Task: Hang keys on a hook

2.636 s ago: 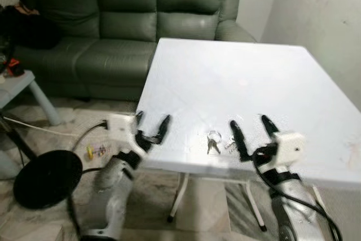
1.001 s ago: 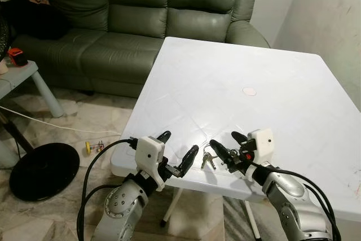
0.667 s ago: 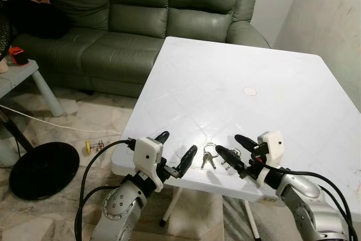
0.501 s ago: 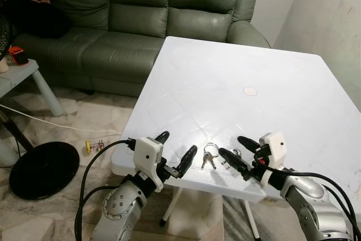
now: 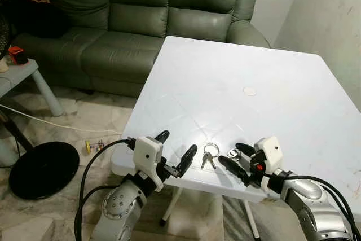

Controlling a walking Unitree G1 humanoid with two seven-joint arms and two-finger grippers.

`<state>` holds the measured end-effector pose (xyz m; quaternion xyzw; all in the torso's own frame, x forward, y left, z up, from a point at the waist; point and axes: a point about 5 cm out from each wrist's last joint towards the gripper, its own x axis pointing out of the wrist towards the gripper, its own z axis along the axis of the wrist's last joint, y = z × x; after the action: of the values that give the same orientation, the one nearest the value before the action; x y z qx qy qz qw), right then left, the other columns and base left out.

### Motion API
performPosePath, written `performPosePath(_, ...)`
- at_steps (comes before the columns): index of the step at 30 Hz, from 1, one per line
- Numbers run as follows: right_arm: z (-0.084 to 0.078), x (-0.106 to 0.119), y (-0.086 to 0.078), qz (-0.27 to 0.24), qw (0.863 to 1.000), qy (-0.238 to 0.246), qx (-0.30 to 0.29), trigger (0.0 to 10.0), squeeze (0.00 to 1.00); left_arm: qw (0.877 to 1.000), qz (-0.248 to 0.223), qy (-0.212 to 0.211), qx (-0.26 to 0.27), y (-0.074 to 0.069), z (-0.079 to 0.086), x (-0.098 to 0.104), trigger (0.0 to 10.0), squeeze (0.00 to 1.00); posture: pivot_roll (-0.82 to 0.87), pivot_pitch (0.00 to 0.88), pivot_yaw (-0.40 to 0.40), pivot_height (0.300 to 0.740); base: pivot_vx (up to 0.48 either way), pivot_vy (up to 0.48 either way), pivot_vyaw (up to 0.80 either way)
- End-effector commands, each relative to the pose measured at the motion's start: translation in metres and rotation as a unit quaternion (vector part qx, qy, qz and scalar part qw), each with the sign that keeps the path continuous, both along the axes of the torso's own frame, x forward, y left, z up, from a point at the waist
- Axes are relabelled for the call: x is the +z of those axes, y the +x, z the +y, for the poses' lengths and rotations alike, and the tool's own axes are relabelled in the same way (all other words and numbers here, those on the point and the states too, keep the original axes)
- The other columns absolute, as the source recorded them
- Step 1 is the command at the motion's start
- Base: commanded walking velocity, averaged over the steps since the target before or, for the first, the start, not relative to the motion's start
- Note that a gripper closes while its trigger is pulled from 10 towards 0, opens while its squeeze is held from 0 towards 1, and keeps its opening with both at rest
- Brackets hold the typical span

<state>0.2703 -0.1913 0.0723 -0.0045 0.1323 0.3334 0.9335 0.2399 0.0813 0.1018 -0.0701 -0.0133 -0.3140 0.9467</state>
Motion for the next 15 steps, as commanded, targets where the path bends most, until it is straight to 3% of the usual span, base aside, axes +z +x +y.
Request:
performPosePath(1, -0.0040, 0.0017, 0.0021, -0.005, 1.000, -0.012, -0.002, 0.5, 0.00, 1.000, -0.007, 0.001, 0.000, -0.0004, -0.0014, 0.0045, 10.0, 0.00, 0.06, 0.026, -0.072, 0.740, 0.000, 0.000, 0.00)
performPosePath(2, -0.0043, 0.0019, 0.0024, -0.005, 1.000, -0.012, -0.002, 1.6, 0.00, 1.000, -0.008, 0.001, 0.000, -0.0004, -0.0016, 0.0047, 10.0, 0.00, 0.06, 0.028, -0.072, 0.740, 0.000, 0.000, 0.00)
performPosePath(4, -0.0045, 0.0019, 0.0026, -0.005, 1.000, -0.011, -0.003, 1.0, 0.00, 1.000, -0.008, 0.000, 0.000, -0.0002, -0.0016, 0.0049, 10.0, 0.00, 0.06, 0.027, -0.073, 0.740, 0.000, 0.000, 0.00)
performPosePath(5, -0.0046, 0.0019, 0.0027, -0.006, 1.000, -0.013, -0.003, 1.5, 0.00, 1.000, -0.008, 0.000, 0.000, -0.0001, -0.0016, 0.0050, 10.0, 0.00, 0.06, 0.029, -0.074, 0.740, 0.000, 0.000, 0.00)
performPosePath(8, -0.0066, 0.0011, 0.0031, -0.007, 1.000, -0.016, -0.005, 0.5, 0.00, 1.000, -0.007, -0.001, 0.001, -0.0002, -0.0017, 0.0049, 10.0, 0.00, 0.06, 0.032, -0.074, 0.740, 0.000, 0.000, 0.00)
performPosePath(10, -0.0085, 0.0007, 0.0036, -0.008, 1.000, -0.020, -0.010, 2.3, 0.00, 1.000, -0.007, -0.002, 0.001, -0.0004, -0.0018, 0.0049, 10.0, 0.00, 0.06, 0.033, -0.074, 0.740, 0.000, 0.000, 0.00)
performPosePath(13, -0.0095, 0.0005, 0.0039, -0.007, 1.000, -0.020, -0.011, 1.9, 0.00, 1.000, -0.006, -0.002, 0.001, -0.0007, -0.0019, 0.0048, 10.0, 0.00, 0.06, 0.034, -0.074, 0.740, 0.000, 0.000, 0.00)
performPosePath(15, -0.0113, 0.0003, 0.0044, -0.008, 1.000, -0.023, -0.015, 2.7, 0.00, 1.000, -0.006, -0.002, 0.001, -0.0005, -0.0021, 0.0047, 10.0, 0.00, 0.06, 0.033, -0.074, 0.740, 0.000, 0.000, 0.00)
